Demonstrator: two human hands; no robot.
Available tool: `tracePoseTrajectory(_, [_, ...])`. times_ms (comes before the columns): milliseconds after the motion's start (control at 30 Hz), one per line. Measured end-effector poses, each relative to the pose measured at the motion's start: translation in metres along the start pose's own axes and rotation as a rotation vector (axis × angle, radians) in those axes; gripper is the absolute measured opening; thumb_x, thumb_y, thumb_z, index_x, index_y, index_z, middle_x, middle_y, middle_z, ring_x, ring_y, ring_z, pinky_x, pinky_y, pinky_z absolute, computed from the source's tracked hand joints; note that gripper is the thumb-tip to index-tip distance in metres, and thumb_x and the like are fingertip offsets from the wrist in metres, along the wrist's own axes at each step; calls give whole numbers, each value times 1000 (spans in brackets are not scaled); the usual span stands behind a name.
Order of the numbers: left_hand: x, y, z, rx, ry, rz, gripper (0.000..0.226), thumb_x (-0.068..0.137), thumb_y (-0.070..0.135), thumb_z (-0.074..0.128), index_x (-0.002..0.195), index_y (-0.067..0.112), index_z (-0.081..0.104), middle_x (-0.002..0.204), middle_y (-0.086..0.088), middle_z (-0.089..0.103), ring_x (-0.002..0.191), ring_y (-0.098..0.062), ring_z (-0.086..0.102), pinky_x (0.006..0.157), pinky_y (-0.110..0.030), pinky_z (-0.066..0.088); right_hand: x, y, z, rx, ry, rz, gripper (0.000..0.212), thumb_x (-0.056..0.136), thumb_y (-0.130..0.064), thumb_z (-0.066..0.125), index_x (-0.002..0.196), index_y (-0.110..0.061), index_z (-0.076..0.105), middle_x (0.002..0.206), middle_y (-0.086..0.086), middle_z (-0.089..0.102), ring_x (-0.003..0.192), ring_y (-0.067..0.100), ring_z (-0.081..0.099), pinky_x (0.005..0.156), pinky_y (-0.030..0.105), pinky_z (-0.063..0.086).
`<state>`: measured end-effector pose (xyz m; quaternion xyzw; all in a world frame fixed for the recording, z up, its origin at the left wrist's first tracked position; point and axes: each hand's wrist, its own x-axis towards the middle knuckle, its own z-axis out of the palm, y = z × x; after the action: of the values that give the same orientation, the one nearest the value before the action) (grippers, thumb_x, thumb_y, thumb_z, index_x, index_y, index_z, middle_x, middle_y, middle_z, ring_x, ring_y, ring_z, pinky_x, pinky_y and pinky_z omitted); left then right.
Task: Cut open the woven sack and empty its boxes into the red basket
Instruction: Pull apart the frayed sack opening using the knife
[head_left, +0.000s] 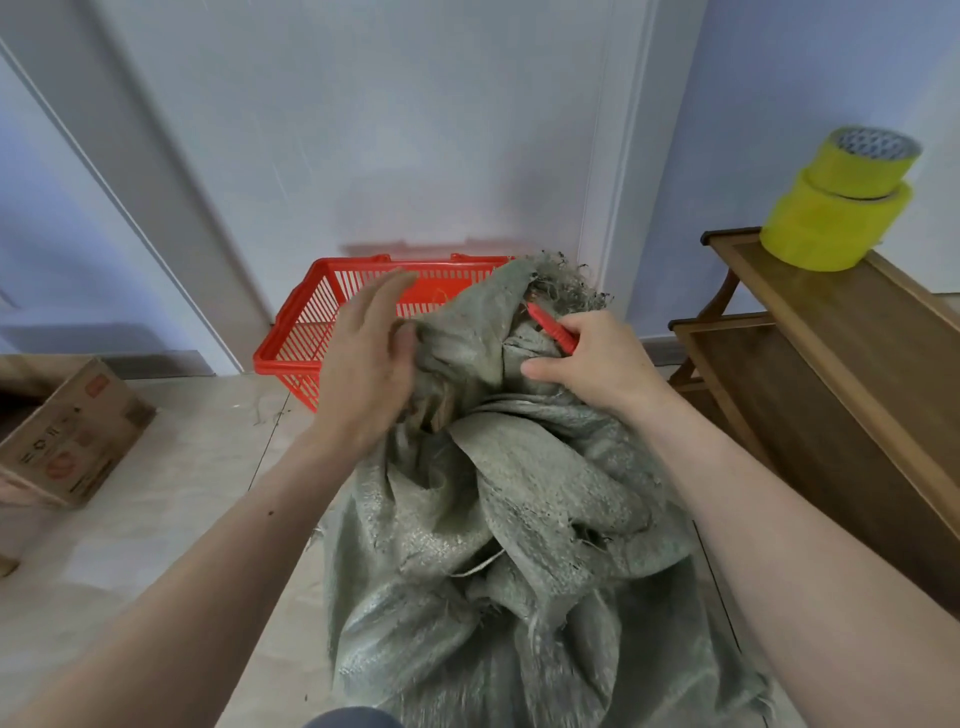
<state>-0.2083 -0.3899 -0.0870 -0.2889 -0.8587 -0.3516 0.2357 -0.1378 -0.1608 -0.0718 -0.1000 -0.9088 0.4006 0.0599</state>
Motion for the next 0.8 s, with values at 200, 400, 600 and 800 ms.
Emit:
tracePoseTrajectory(200, [22, 28, 22, 388, -418, 319, 73, 87, 61, 57, 142, 14, 45, 130, -5, 67, 126, -26, 59, 121, -51, 21, -4, -7, -9, 47, 29, -30, 39, 70, -32, 87, 79, -2, 64, 63, 9, 57, 58, 23, 56, 61, 33, 46])
tracePoseTrajectory(400, [20, 29, 27, 92, -397, 251, 41, 94, 37, 59, 133, 25, 50, 105, 7, 68, 97, -23, 66, 87, -45, 47, -6, 2, -25, 183, 63, -9, 39, 65, -25, 92, 99, -17, 74, 70, -9, 61, 70, 9, 61, 78, 31, 51])
tracePoseTrajectory(600, [10, 28, 27, -46, -452, 162, 22, 98, 17, 60, 119, 19, 67, 107, -1, 69, 96, -24, 65, 84, -40, 51, -14, 1, -41, 130, 56, -57, 32, 67, -18, 90, 94, -17, 75, 69, -7, 59, 71, 9, 62, 83, 30, 52])
tracePoseTrajectory(800, [4, 38, 25, -89, -442, 73, 12, 96, 16, 65, 101, 9, 73, 89, -1, 67, 87, -24, 66, 74, -29, 44, -19, 8, -45, 64, 100, -56, 31, 68, -21, 90, 93, -19, 73, 80, 4, 73, 83, 17, 71, 87, 31, 54])
